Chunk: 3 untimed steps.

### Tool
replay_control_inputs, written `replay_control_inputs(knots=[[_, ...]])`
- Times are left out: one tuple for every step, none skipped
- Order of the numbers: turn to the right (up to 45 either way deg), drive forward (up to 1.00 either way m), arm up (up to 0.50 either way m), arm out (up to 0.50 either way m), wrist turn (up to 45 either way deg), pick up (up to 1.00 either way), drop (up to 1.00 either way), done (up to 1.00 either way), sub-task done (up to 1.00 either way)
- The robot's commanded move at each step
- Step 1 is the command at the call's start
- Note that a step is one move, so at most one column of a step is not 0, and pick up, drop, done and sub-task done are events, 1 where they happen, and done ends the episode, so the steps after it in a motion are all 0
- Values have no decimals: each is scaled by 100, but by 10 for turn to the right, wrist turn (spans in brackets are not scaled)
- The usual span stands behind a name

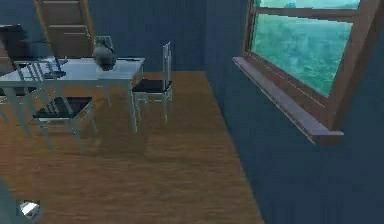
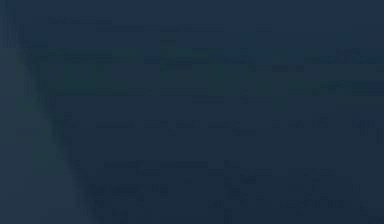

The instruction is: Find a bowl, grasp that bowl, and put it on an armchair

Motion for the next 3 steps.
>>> replay_control_inputs(knots=[[0,100,0,0,0,0,0,0,0],[0,100,0,0,0,0,0,0,0],[60,0,0,0,0,0,0,0,0]])
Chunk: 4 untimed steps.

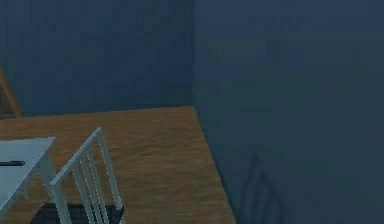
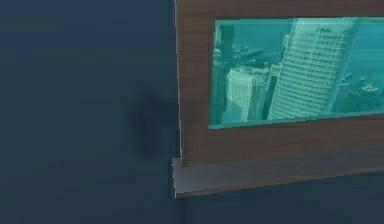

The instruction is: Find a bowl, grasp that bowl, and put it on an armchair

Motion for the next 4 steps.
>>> replay_control_inputs(knots=[[0,35,0,0,0,0,0,0,0],[-60,0,0,0,0,0,0,0,0],[0,75,0,0,0,0,0,0,0],[-450,0,0,0,0,0,0,0,0]])
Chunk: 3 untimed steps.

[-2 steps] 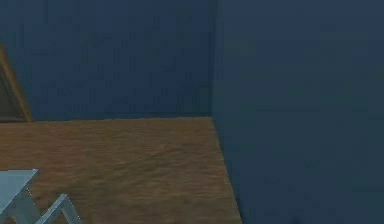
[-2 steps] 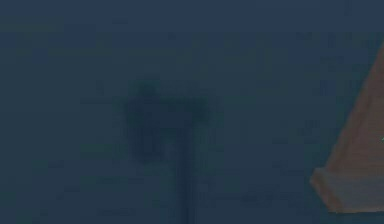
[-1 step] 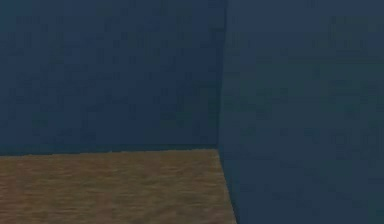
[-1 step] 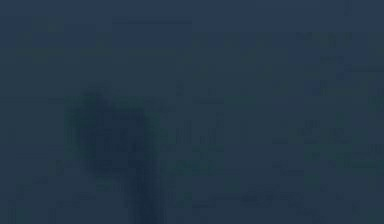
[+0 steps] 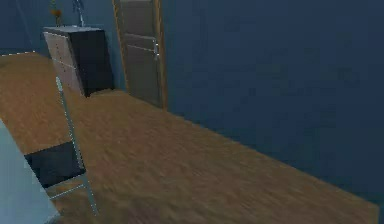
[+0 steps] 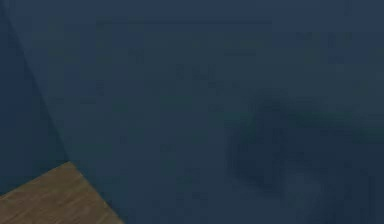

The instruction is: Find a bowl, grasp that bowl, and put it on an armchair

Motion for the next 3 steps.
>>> replay_control_inputs(knots=[[-120,0,0,0,0,0,0,0,0],[0,100,0,0,0,0,0,0,0],[-90,0,0,0,0,0,0,0,0]])
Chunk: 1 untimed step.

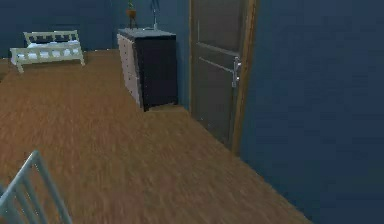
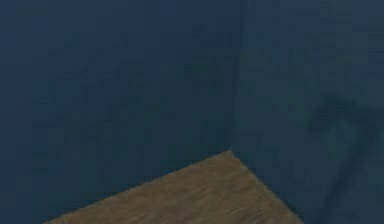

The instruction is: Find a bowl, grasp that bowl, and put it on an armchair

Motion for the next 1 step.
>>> replay_control_inputs(knots=[[0,35,0,0,0,0,0,0,0]])
